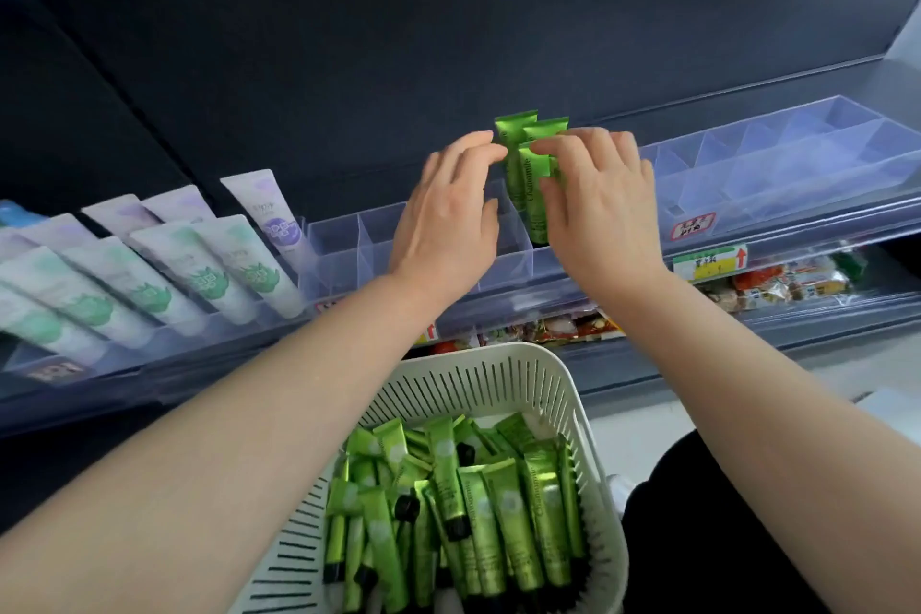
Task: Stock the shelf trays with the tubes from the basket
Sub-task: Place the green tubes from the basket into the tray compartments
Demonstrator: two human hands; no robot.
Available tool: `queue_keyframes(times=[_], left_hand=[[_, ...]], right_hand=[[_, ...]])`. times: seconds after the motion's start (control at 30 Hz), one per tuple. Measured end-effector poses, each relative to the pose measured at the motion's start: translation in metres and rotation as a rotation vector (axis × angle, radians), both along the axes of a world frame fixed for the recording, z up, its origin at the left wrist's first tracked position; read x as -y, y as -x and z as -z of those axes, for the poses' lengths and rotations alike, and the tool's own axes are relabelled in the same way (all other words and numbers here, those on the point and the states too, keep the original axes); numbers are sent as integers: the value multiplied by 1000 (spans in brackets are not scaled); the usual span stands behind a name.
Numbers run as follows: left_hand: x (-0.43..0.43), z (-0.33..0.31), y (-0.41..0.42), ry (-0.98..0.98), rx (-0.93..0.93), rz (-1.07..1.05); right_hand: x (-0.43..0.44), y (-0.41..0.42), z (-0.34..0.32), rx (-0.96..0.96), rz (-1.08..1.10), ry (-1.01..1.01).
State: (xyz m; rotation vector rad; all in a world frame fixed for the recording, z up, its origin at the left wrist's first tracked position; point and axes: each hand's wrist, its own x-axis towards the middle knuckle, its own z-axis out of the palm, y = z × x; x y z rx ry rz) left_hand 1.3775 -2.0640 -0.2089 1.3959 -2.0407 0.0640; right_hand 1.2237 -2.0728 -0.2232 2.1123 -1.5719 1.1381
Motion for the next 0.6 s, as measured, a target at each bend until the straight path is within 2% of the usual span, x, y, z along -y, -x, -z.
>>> queue_keyframes(times=[0.17, 0.33, 0.37, 0.47, 0.53, 0.6], left_hand=[[-35, 43, -34, 9, -42, 13], [-74, 98, -68, -133, -1, -35], [-83, 107, -71, -202, 16, -49], [-107, 137, -77, -502, 95, -156], [-121, 156, -81, -668, 108, -223], [-132, 169, -86, -733, 122, -230]], right_hand=[[-45, -23, 40, -37, -140, -24], [-72, -47, 99, -130, -299, -243], [-76, -52, 113, -164, -334, -324], [-87, -65, 157, -284, -385, -734], [-93, -67, 180, -507, -344, -960], [-101, -67, 192, -742, -313, -1100]])
